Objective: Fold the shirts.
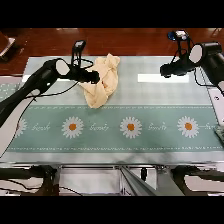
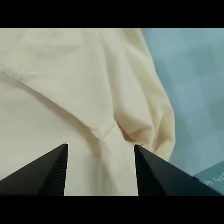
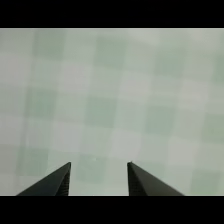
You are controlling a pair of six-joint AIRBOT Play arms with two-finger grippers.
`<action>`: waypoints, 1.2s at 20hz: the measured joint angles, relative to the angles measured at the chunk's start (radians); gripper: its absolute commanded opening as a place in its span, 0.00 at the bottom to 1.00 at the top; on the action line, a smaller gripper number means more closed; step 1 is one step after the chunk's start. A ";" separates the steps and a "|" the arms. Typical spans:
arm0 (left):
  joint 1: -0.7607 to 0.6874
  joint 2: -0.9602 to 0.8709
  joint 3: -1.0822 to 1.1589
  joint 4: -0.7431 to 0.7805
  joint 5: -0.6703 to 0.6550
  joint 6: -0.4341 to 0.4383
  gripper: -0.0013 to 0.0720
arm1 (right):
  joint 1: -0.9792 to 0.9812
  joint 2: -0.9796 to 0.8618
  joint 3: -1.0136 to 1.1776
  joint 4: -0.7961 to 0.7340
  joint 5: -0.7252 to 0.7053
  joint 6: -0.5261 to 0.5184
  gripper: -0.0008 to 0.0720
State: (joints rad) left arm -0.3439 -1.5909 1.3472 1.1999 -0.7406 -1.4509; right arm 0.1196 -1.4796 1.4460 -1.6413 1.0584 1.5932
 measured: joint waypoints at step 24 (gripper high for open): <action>-0.068 0.279 0.157 0.044 -0.119 -0.026 0.05 | 0.000 0.310 0.000 -0.006 0.056 -0.008 0.58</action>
State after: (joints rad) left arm -0.4122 -1.3121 1.5040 1.2438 -0.8593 -1.4765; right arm 0.1196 -1.1698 1.4460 -1.6470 1.1141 1.5848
